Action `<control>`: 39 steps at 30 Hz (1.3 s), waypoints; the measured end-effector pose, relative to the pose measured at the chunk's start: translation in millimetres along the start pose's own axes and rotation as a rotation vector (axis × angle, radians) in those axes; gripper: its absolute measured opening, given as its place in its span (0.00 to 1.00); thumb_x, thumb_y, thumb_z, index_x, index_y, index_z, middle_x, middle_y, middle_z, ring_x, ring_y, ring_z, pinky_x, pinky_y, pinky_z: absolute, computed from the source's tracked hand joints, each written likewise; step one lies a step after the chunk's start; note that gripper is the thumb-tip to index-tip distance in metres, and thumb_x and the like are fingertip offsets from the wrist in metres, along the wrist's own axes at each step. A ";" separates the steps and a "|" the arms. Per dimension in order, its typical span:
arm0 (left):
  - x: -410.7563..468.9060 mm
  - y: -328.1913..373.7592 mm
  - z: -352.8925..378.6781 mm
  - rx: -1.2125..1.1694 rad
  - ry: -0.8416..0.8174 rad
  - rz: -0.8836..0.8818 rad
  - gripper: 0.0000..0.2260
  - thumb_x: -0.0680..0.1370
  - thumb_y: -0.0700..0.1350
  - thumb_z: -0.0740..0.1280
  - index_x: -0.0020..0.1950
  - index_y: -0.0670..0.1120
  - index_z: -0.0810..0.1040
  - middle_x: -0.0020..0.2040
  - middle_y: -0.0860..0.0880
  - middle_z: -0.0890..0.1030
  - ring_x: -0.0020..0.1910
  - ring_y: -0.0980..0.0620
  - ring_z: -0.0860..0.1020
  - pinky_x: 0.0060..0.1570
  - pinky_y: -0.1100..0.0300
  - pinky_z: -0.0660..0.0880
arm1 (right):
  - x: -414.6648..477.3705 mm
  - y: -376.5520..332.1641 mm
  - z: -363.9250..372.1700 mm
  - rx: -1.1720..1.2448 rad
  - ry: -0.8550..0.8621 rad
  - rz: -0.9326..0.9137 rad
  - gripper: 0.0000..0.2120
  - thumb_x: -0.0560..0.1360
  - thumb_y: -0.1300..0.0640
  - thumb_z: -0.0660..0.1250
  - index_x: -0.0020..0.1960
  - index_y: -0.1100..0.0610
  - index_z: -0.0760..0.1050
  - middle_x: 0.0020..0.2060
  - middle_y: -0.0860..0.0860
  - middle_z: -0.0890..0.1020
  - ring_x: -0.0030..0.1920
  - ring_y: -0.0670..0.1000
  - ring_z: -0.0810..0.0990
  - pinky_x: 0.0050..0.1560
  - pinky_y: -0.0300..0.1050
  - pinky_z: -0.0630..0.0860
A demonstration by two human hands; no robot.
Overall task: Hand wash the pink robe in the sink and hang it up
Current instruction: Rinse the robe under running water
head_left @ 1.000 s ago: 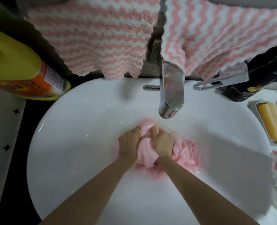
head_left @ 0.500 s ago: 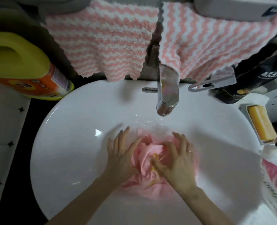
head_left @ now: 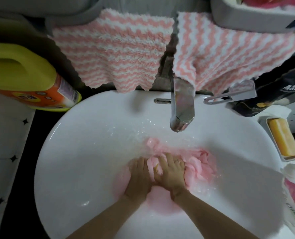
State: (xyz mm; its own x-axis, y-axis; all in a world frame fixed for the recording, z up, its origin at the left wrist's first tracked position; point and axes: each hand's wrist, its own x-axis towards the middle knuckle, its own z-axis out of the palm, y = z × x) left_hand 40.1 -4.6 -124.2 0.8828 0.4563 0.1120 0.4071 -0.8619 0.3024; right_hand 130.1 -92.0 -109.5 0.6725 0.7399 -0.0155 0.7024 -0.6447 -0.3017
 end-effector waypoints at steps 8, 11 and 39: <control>31.3 -9.8 -21.9 -0.376 -0.359 -0.205 0.17 0.73 0.51 0.65 0.60 0.48 0.71 0.50 0.49 0.80 0.49 0.48 0.79 0.45 0.61 0.71 | 48.8 -6.1 -9.9 -0.013 -0.053 0.108 0.14 0.69 0.54 0.57 0.27 0.53 0.73 0.21 0.50 0.75 0.21 0.53 0.74 0.26 0.39 0.68; 35.7 -17.3 -40.0 -0.389 -0.322 -0.283 0.17 0.77 0.56 0.62 0.62 0.50 0.72 0.56 0.51 0.78 0.55 0.49 0.76 0.46 0.62 0.65 | 54.2 -4.2 -29.0 0.144 -0.205 0.336 0.22 0.79 0.43 0.56 0.37 0.56 0.78 0.32 0.55 0.81 0.34 0.54 0.78 0.36 0.44 0.70; -10.2 -39.6 -75.2 0.004 -0.510 0.300 0.37 0.64 0.75 0.52 0.64 0.52 0.69 0.62 0.49 0.77 0.60 0.45 0.76 0.62 0.46 0.62 | -13.5 10.0 -77.7 -0.217 -0.651 -0.046 0.75 0.39 0.27 0.73 0.77 0.50 0.46 0.72 0.64 0.63 0.70 0.67 0.65 0.62 0.77 0.59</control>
State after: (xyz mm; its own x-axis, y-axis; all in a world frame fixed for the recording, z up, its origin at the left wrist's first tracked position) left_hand -2.7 41.5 -66.1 0.9602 0.0293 -0.2778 0.1224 -0.9381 0.3241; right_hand 146.1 -123.4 -38.2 0.4117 0.6881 -0.5975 0.8032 -0.5837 -0.1189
